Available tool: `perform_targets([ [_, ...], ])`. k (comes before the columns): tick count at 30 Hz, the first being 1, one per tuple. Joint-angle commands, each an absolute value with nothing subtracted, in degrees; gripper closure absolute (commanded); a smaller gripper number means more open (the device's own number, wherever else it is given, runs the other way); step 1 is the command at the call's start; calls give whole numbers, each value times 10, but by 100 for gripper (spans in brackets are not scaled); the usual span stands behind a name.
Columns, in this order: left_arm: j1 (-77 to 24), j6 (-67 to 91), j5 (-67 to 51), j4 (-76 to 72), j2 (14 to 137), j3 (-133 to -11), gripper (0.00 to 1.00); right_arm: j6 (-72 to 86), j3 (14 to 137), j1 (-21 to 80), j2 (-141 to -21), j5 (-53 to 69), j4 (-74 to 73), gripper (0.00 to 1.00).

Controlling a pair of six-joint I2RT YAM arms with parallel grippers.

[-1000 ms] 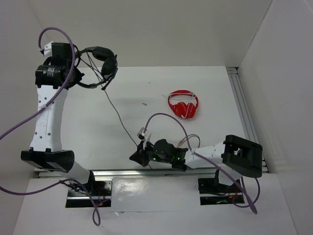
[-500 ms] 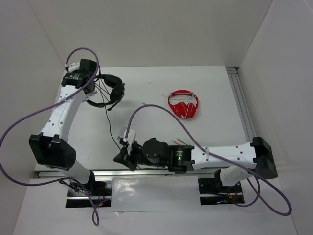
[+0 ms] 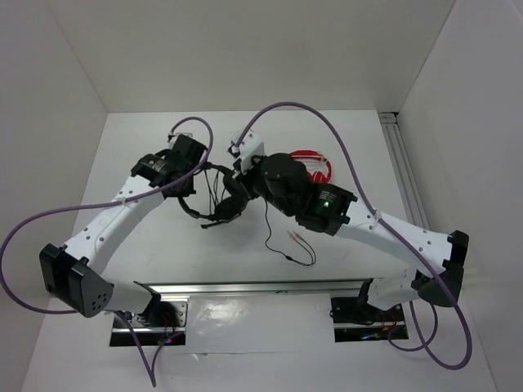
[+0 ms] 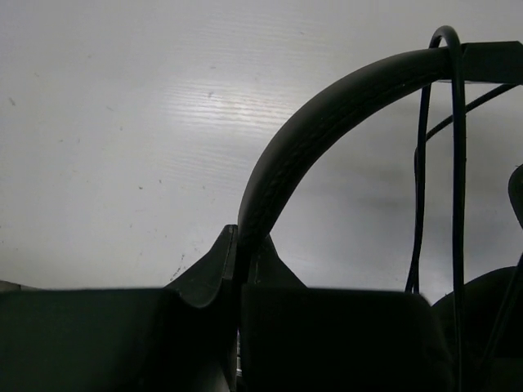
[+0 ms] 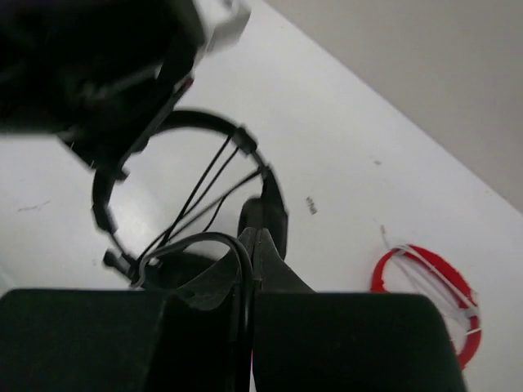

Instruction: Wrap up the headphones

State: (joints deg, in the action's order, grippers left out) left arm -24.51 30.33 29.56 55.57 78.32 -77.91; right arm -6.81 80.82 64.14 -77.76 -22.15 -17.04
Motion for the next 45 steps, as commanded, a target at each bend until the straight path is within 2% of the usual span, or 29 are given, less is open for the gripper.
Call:
perform_targets([
  [1, -300, 293, 322, 562, 770, -778, 100, -111, 867, 608, -780, -213, -196, 100],
  [10, -465, 275, 270, 639, 730, -833, 100, -132, 824, 498, -797, -213, -146, 100],
  [16, -576, 322, 302, 716, 703, -929, 100, -99, 770, 428, -834, -158, -99, 100],
  [19, -581, 329, 302, 750, 696, -996, 100, -62, 732, 380, -829, -23, -66, 100],
  [21, -581, 337, 314, 773, 688, -1037, 100, -50, 699, 367, -822, 23, -27, 100],
  [25, -566, 330, 324, 782, 694, -1056, 100, -16, 669, 367, -822, 36, 33, 100],
  [28, -552, 330, 317, 782, 694, -1029, 100, 23, 657, 351, -829, 0, 63, 100],
  [32, -552, 342, 304, 768, 689, -1076, 100, 68, 643, 308, -874, 102, 100, 100],
  [37, -552, 382, 314, 723, 682, -1159, 100, 113, 568, 332, -919, 254, 250, 94],
  [38, -552, 388, 314, 706, 682, -1159, 100, 129, 558, 341, -927, 264, 308, 91],
  [41, -552, 394, 309, 636, 668, -1165, 100, 159, 557, 379, -991, 295, 366, 91],
  [45, -552, 465, 384, 620, 663, -1165, 100, 231, 562, 407, -1084, 341, 487, 89],
])
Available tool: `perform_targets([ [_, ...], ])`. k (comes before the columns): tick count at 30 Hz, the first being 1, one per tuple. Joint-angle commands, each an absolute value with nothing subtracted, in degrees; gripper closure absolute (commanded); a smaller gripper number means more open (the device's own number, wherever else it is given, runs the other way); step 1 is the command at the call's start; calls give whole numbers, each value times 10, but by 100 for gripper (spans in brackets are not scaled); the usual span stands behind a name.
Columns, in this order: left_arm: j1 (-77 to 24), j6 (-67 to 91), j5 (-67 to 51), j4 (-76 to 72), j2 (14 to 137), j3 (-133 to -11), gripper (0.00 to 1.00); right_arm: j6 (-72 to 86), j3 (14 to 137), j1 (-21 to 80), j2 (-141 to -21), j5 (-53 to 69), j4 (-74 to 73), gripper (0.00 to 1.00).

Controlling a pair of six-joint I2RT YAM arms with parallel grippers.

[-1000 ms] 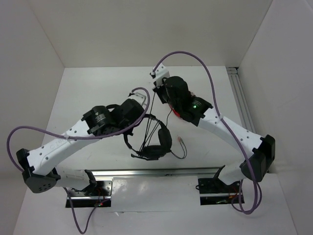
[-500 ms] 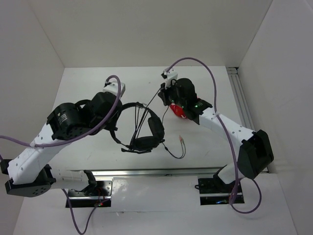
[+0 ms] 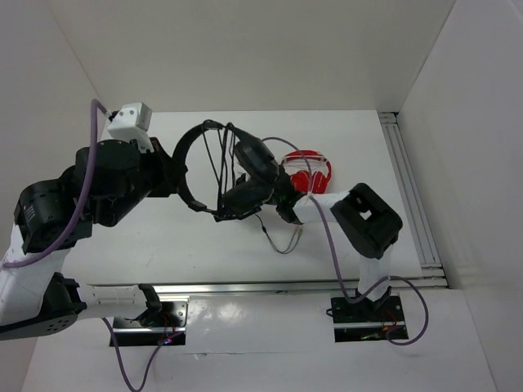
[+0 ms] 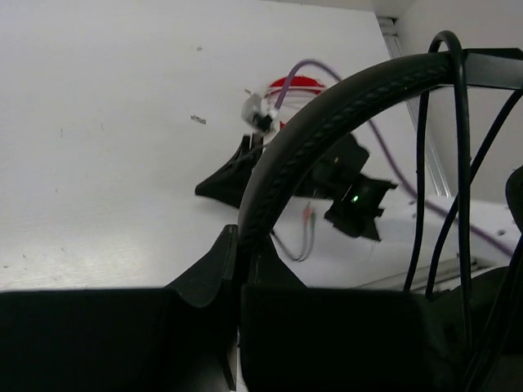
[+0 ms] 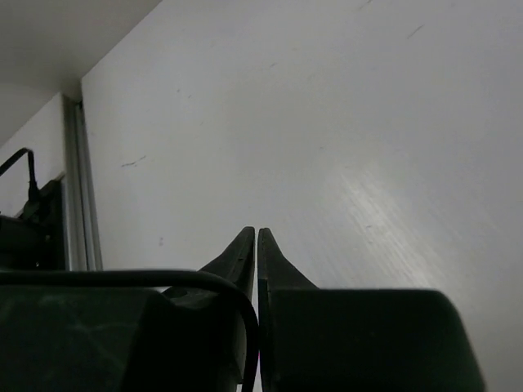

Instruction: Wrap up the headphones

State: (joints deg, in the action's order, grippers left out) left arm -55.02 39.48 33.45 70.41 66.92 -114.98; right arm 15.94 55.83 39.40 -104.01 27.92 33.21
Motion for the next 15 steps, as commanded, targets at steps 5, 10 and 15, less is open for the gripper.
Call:
perform_targets([
  [5, -521, 497, 489, 622, 673, -1171, 100, 303, 480, 442, -1160, 349, 658, 88],
  [10, -346, 417, 391, 627, 762, -1250, 100, 297, 417, 482, -1177, 320, 709, 99],
  [15, -206, 398, 280, 620, 840, -1281, 100, 265, 378, 516, -1147, 248, 667, 99],
])
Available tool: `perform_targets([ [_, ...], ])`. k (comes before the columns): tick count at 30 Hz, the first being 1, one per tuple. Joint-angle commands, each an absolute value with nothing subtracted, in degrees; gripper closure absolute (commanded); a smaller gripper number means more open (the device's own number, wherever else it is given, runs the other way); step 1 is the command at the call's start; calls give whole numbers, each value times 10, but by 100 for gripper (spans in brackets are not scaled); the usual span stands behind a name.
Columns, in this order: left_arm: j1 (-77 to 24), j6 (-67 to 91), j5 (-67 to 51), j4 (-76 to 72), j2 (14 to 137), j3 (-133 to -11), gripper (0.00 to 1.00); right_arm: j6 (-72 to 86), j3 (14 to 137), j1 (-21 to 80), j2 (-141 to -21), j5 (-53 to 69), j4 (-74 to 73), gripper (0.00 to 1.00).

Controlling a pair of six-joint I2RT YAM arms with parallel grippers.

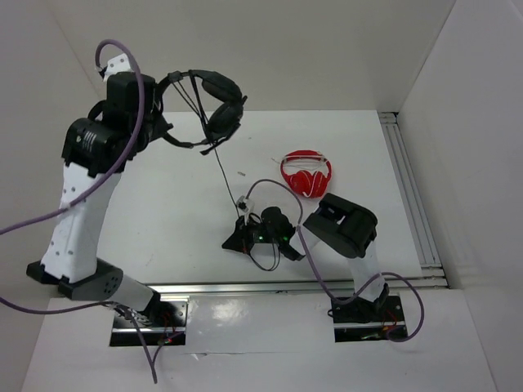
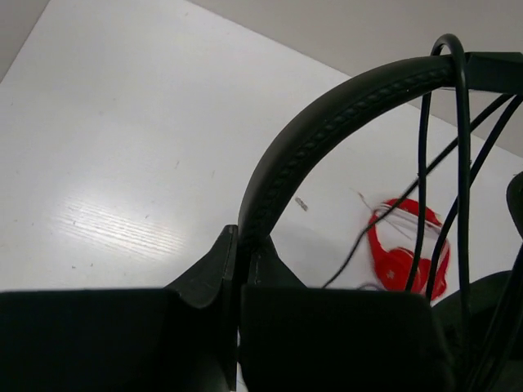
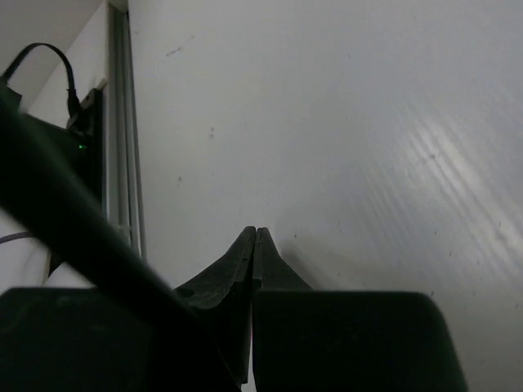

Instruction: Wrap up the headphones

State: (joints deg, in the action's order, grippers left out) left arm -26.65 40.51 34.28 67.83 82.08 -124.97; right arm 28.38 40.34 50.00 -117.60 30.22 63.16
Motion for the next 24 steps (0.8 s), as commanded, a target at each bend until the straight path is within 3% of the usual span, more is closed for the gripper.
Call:
perform_targets([
  [1, -188, 398, 280, 620, 852, -1281, 100, 259, 368, 534, -1131, 221, 642, 100],
  [7, -106, 410, 296, 625, 899, -1218, 100, 216, 359, 641, -965, 1, 433, 100],
  [11, -39, 431, 278, 620, 926, -1151, 100, 192, 429, 747, -910, -72, 308, 100],
  [16, -33, 437, 304, 607, 938, -1094, 100, 155, 511, 828, -854, -145, 173, 100],
  [24, -39, 425, 296, 570, 906, -962, 100, 70, 670, 853, -783, -254, -1, 100],
])
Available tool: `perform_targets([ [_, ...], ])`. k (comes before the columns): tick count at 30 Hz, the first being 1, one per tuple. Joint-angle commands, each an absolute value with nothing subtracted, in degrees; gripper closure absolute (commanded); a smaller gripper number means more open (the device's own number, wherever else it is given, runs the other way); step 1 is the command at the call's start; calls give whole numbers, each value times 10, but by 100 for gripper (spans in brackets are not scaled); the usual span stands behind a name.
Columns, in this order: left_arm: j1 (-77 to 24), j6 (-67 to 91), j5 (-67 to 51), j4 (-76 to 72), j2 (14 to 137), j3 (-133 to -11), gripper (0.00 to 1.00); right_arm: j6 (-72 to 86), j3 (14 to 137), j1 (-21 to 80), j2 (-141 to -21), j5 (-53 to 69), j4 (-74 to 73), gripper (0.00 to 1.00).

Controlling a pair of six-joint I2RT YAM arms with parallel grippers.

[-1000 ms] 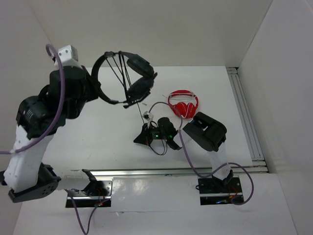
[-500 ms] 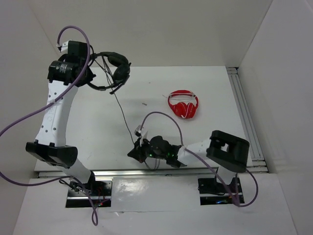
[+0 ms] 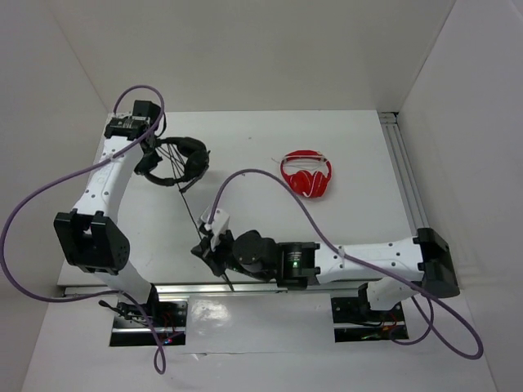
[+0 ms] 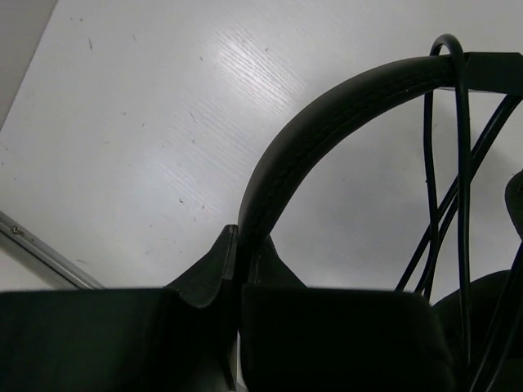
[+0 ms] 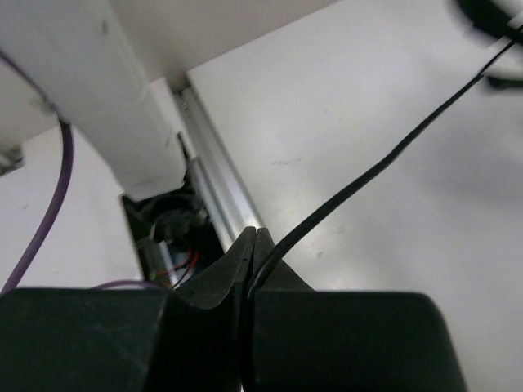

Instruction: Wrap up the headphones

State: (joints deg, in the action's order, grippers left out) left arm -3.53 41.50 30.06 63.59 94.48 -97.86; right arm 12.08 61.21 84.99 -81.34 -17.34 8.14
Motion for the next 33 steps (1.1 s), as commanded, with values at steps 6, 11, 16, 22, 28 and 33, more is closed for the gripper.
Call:
perform_targets([
  [6, -119, 299, 220, 533, 836, -874, 100, -56, 785, 743, -788, -285, -120, 100],
  [11, -243, 277, 251, 533, 791, -777, 100, -104, 864, 658, -801, -261, -172, 100],
  [16, -367, 277, 285, 557, 720, -728, 100, -137, 887, 621, -812, -278, -191, 100],
  [22, -455, 308, 304, 676, 674, -804, 100, -157, 816, 522, -807, -273, -142, 100],
  [28, -508, 314, 283, 746, 654, -877, 100, -123, 795, 438, -831, -164, -107, 100],
  [33, -513, 315, 291, 764, 634, -953, 100, -80, 741, 411, -838, -31, -51, 100],
])
